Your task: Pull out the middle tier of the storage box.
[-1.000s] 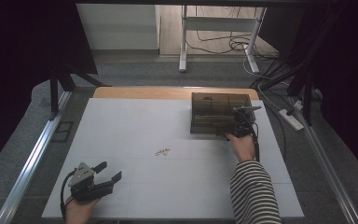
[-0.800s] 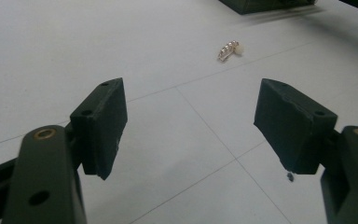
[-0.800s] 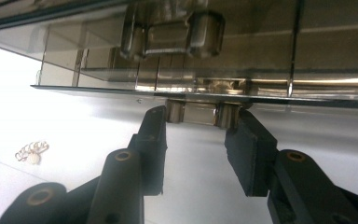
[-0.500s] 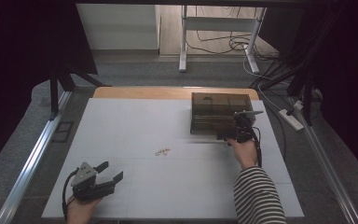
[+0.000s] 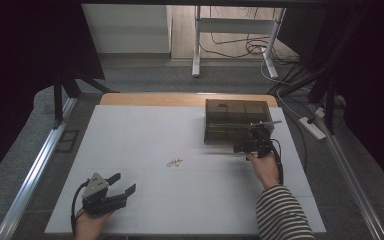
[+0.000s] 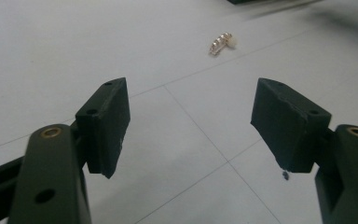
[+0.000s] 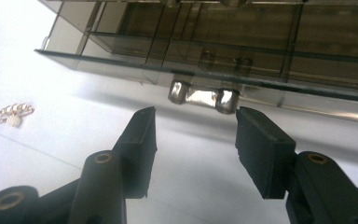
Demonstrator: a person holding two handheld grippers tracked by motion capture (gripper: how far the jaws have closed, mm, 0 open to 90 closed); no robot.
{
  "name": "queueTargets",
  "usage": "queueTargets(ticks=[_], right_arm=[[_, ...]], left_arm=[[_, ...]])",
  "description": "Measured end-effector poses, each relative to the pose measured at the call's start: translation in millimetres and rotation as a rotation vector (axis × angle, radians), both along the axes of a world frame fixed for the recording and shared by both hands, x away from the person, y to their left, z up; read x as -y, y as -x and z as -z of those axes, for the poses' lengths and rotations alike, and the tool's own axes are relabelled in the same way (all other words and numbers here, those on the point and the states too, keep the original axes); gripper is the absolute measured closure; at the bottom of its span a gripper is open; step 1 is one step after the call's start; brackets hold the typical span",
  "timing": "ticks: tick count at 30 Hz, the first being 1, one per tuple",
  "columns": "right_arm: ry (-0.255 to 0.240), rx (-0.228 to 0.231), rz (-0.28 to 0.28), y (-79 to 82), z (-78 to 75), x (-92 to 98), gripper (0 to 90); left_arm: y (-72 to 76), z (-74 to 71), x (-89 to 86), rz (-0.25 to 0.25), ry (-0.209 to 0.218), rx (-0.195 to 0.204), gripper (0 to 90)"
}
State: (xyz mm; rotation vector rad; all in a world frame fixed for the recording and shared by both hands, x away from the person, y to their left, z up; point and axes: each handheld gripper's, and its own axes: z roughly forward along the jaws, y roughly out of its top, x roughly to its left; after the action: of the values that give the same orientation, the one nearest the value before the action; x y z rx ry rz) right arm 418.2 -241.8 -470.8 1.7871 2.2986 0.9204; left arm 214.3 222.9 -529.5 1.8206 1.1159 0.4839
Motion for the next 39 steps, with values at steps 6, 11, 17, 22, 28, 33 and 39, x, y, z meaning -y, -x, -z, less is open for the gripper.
queueTargets(ticks=[6,11,17,22,28,33,39], right_arm=[[0.019,0.092,-0.04,13.9,-2.4,10.3,46.6],[0.036,0.189,-0.074,26.0,-4.9,24.1,45.4],[0.048,0.304,-0.114,40.6,-7.5,41.6,45.5],[0.072,0.364,-0.126,46.4,-7.8,56.6,45.5],[0.058,0.402,-0.137,50.7,-7.3,72.6,44.2],[0.056,0.414,-0.134,47.7,-2.7,85.3,42.4],[0.031,0.403,-0.132,45.1,-0.3,97.9,46.0]], left_arm=[[-3.6,-2.2,7.2,0.007,-0.004,0.002,29.1],[-6.6,-9.1,17.6,0.019,-0.042,0.036,27.9],[-16.4,-13.4,35.2,0.036,-0.063,0.026,27.9],[-27.4,-17.9,54.0,0.052,-0.078,0.013,30.5],[-43.9,-24.7,80.3,0.076,-0.072,0.027,34.5],[-63.3,-30.2,105.0,0.101,-0.091,0.024,35.6],[-85.3,-39.5,131.0,0.12,-0.064,0.029,36.9]])
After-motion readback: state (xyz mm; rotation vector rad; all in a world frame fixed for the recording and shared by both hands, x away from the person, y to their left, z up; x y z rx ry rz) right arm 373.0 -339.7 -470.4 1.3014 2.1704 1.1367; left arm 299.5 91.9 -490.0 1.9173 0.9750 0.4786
